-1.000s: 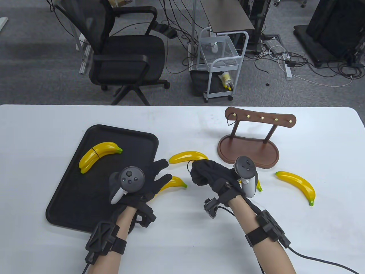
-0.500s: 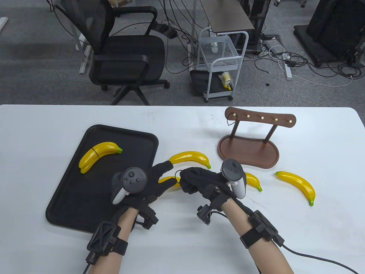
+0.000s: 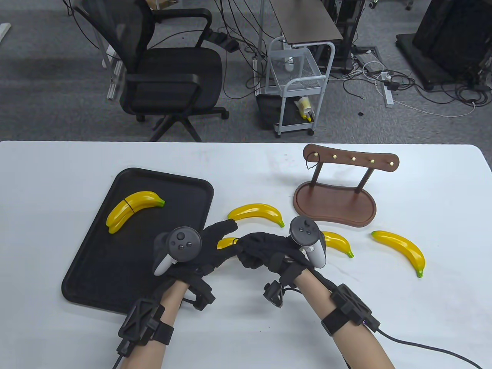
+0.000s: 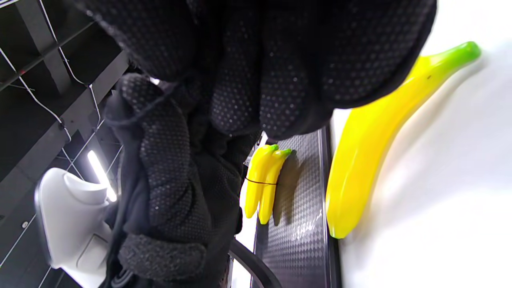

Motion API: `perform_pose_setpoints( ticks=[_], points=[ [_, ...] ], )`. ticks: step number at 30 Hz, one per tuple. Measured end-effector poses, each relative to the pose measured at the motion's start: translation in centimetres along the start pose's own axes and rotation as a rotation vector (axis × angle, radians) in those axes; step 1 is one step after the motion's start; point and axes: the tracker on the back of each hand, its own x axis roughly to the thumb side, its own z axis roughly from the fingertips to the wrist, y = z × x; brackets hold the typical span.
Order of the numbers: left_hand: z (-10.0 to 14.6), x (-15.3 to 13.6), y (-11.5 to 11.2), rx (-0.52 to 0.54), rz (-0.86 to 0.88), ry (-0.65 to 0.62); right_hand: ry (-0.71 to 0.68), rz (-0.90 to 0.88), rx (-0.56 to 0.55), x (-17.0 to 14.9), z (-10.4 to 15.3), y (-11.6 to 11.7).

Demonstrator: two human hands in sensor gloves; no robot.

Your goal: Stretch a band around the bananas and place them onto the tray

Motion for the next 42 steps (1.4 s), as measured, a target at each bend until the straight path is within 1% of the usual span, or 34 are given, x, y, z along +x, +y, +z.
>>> perform_pose_setpoints(
  ticks=[4,16,19,23,27,30,34,42],
  points=[
    [-0.1,0.1,-0.1,-0.009,-0.011,-0.008,0.002,0.016,0.015,-0.1,-0.1,0.3],
    [-0.2,0.7,-0.3,-0.032,0.000,-0.035,0.003,0.071,0.006,-0.1,-0.2,0.6],
    [-0.2,0.6,-0.2,-0.028,0.026,-0.038,-0.006,0.130,-0.027,0.1,-0.1,0.4],
    [-0.3,0.4,-0.1,-0.029,0.062,-0.035,-0.036,0.261,-0.087,0.8,0.2,0.1],
    [-0.3,0.2,0.0,-0.032,0.134,-0.036,-0.048,0.364,-0.143,1.2,0.4,-0.2],
    [-0.3,-0.1,0.2,-0.037,0.164,-0.039,-0.056,0.406,-0.193,1.4,0.6,-0.5],
    [-0.4,-0.4,0.3,-0.048,0.227,-0.037,-0.062,0.431,-0.229,1.6,0.6,-0.7],
    [-0.4,-0.3,0.2,-0.100,0.244,-0.067,-0.093,0.491,-0.290,2.1,0.9,-1.5]
  ],
)
